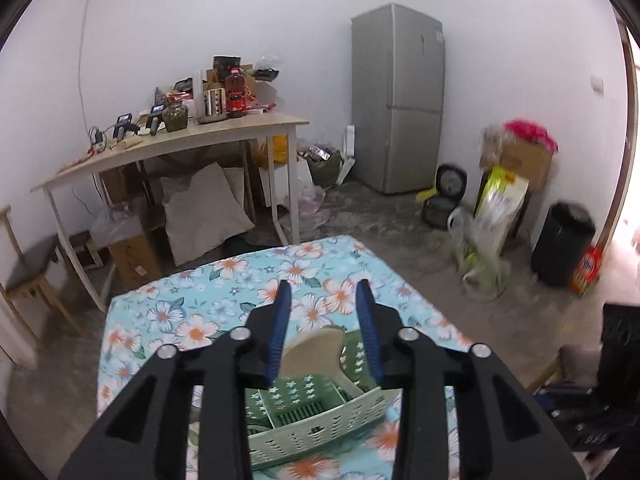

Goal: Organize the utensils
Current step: 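Lower the cream ladle into the green caddy and open the left gripper, then move the left gripper down to the loose bamboo chopsticks on the bed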

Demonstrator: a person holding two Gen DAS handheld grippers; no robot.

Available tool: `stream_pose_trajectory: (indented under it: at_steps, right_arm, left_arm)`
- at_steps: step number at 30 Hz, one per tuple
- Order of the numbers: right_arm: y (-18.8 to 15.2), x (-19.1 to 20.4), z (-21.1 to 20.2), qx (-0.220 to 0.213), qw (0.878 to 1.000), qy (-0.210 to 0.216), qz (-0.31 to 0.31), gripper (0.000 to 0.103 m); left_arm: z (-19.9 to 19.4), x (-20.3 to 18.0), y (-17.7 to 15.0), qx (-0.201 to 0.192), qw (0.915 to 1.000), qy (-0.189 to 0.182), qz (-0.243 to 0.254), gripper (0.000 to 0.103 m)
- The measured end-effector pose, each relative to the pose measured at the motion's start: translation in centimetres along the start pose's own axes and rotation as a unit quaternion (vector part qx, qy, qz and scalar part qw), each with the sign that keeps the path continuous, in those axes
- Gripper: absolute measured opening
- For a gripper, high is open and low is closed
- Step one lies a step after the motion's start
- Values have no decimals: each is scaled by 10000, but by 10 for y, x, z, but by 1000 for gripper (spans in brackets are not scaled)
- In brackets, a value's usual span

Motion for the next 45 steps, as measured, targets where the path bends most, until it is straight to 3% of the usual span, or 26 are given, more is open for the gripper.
stream_pose_trajectory:
  at_steps: [6,12,17,23,28,32,36,45]
  right_arm:
    - [-1,5,2,47,10000,8,-45,22]
    - [-8,17,3,76,9994,-155,-303,40]
    - [-19,24,13,295,9974,-404,-517,60]
    - [-35,28,26,518,9937,-763,-641,83]
    - [-49,27,33,683,9854,-1343,-798,94]
    - [-54,31,36,751,9814,-1554,-837,95]
    - [-60,32,41,865,9813,-1528,-791,95]
    - [-66,30,51,1118,9856,-1151,-531,95]
  left_arm:
    - [-19,14,4,-202,9991,-39,-365,47]
    - [-58,35,-16,-201,9975,6,-685,51]
    - [-90,61,-56,-100,9935,149,-1121,54]
    - [-104,79,-125,482,9848,278,-1648,54]
    - [-105,81,-176,900,9749,137,-2033,54]
    - [-99,82,-205,1158,9623,44,-2461,54]
    - [-93,79,-220,1318,9564,74,-2606,54]
    - [-86,72,-239,1662,9368,-322,-3062,54]
Point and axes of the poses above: each gripper's, at about its wrist camera, not at the fingertips, and z roughly the way its jaws point, x to its left, y to its top, the point moved 4 cm from there along z, roughly the way its jaws point, and after that the axes turned 9 degrees about y, right-handed, at the moved point
